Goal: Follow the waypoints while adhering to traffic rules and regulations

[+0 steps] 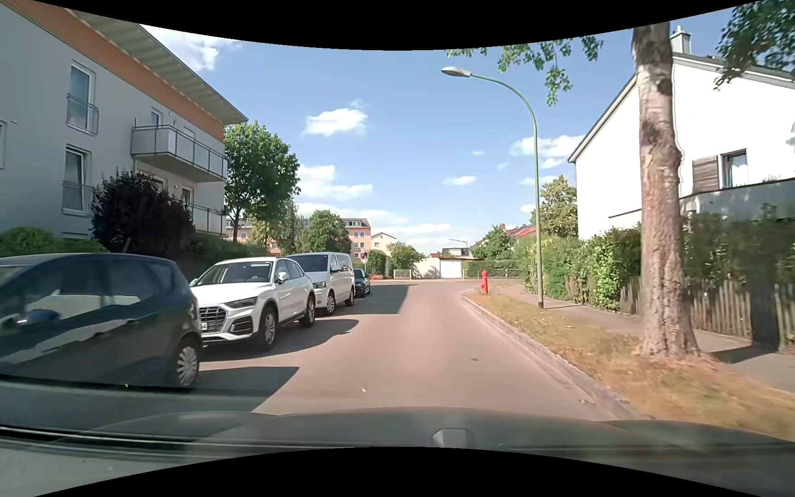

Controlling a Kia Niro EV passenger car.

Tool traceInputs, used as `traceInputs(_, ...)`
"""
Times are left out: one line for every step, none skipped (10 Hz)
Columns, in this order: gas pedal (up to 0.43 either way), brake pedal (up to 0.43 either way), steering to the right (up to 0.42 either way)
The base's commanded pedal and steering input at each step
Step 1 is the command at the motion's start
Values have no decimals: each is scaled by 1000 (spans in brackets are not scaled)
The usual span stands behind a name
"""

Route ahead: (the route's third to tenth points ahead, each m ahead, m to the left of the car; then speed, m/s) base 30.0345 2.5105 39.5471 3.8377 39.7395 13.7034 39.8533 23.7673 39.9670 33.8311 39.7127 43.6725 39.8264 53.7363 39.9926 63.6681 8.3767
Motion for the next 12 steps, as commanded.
traceInputs(20,6,1)
traceInputs(20,6,1)
traceInputs(20,6,1)
traceInputs(0,6,1)
traceInputs(0,6,1)
traceInputs(0,6,1)
traceInputs(0,6,2)
traceInputs(0,6,2)
traceInputs(0,6,3)
traceInputs(0,6,3)
traceInputs(0,6,3)
traceInputs(0,6,4)
